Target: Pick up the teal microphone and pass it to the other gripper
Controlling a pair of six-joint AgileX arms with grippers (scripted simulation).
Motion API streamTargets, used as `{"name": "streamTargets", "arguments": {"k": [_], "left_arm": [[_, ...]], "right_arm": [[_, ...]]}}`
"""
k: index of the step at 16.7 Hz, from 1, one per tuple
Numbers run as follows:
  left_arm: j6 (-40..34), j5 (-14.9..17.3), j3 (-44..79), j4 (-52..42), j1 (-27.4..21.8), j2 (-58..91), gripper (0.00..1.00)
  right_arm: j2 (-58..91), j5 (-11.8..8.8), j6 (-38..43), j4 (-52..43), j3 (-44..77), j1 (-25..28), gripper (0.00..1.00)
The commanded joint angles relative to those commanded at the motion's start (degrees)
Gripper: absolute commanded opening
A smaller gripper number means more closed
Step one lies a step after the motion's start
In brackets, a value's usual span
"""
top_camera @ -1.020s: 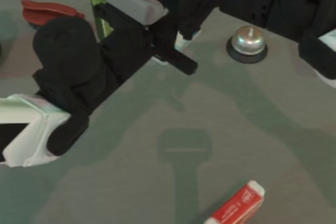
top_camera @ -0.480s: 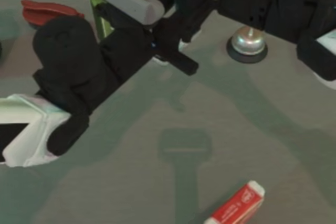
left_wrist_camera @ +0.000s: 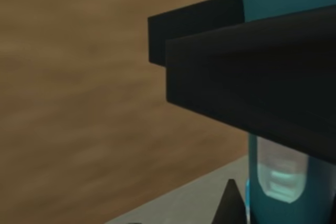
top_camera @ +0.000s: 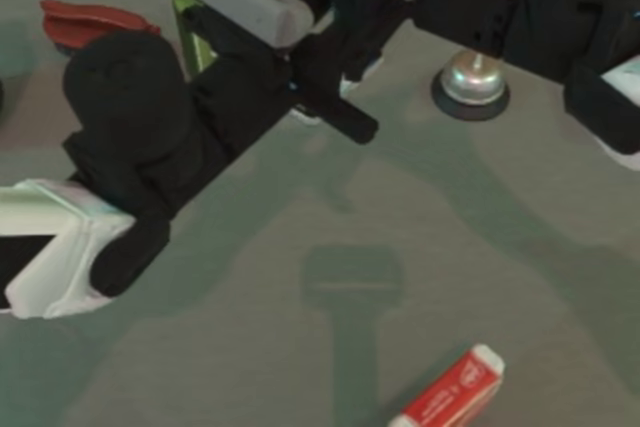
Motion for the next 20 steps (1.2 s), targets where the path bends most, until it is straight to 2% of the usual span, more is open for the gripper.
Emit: {"name": "streamTargets", "arguments": {"k": [2, 15, 20], "left_arm": [[0.0, 0.0, 0.0, 0.0, 0.0, 0.0, 0.0], [0.0, 0.0, 0.0, 0.0, 0.0, 0.0, 0.98], [0.0, 0.0, 0.0, 0.0, 0.0, 0.0, 1.0]], "right_arm": [[0.0, 0.0, 0.0, 0.0, 0.0, 0.0, 0.0], [0.0, 0.0, 0.0, 0.0, 0.0, 0.0, 0.0], [0.0, 0.0, 0.0, 0.0, 0.0, 0.0, 0.0]]}}
